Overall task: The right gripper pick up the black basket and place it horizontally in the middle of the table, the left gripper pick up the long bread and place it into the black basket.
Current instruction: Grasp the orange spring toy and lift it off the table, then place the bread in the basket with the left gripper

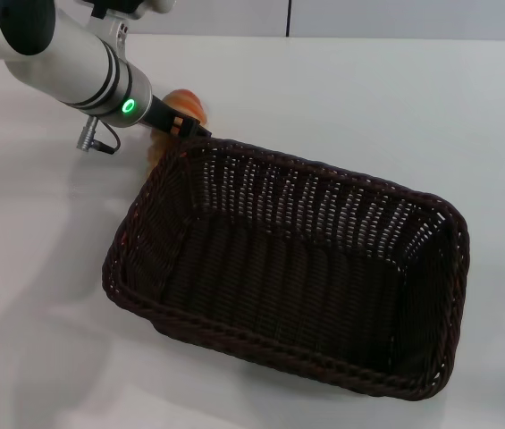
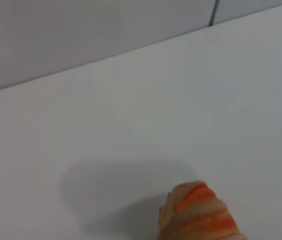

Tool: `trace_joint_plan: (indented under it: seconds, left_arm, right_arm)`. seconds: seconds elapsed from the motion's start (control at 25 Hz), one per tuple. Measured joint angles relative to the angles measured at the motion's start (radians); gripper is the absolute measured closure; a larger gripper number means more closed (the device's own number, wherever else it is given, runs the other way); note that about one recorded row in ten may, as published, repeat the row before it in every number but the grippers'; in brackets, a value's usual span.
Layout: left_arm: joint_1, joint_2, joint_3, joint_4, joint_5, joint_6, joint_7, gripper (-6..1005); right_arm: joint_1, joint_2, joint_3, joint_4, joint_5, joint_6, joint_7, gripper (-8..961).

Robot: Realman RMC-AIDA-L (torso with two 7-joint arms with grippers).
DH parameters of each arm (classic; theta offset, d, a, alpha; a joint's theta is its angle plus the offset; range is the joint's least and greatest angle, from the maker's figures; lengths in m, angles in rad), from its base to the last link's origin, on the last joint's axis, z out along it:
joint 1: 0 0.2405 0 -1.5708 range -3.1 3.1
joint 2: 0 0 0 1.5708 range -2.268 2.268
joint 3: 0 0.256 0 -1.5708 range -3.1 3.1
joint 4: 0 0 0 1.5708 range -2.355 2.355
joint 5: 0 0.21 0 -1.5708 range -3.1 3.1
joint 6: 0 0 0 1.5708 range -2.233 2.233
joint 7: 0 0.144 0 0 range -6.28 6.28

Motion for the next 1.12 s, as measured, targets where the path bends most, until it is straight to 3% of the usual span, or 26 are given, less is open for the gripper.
trace_joint_plan:
  seconds: [0.16, 0.44, 0.52, 0.6, 0.72, 0.8, 0.84, 0.92, 1.0, 1.12]
  left_arm:
    - [0.001, -0.002, 0.002, -0.016, -0.002, -0.002, 0.044, 328]
    - [0.009, -0.001, 0.025, -0.038, -0.005, 0.003, 0.046, 396]
    - [0.034, 0.0, 0.027, -0.09, -0.006, 0.01, 0.059, 416]
    - [0.087, 0.0, 0.027, -0.209, -0.011, 0.02, 0.085, 435]
    - [0.122, 0.001, 0.027, -0.3, -0.017, 0.015, 0.099, 455]
    - [0.177, 0.003, 0.025, -0.452, -0.027, -0.035, 0.111, 468]
    - [0.177, 0.003, 0.025, -0.452, -0.027, -0.035, 0.111, 475]
    - [0.225, 0.006, 0.022, -0.568, -0.043, -0.081, 0.122, 488]
    - [0.303, 0.007, 0.017, -0.734, -0.074, -0.127, 0.142, 503]
    - [0.35, 0.008, 0.014, -0.835, -0.107, -0.154, 0.146, 529]
  right_arm:
    - [-0.003, 0.0, 0.0, 0.001, 0.0, 0.011, 0.0, 120]
    - [-0.004, 0.0, 0.0, 0.002, 0.0, 0.013, 0.0, 120]
    - [-0.004, 0.0, 0.0, 0.001, 0.0, 0.013, 0.0, 120]
    - [-0.004, 0.0, 0.0, 0.001, 0.0, 0.015, 0.0, 120]
    - [-0.004, 0.0, 0.0, 0.0, 0.0, 0.015, 0.0, 120]
    - [-0.004, 0.0, 0.0, -0.002, 0.0, 0.015, 0.0, 120]
    - [-0.004, 0.0, -0.001, -0.002, 0.0, 0.016, 0.0, 120]
    - [-0.002, 0.0, -0.001, -0.003, 0.0, 0.016, 0.0, 120]
    - [0.001, 0.0, -0.001, -0.003, 0.0, 0.016, 0.0, 120]
    - [0.005, 0.0, -0.002, -0.003, 0.0, 0.014, 0.0, 120]
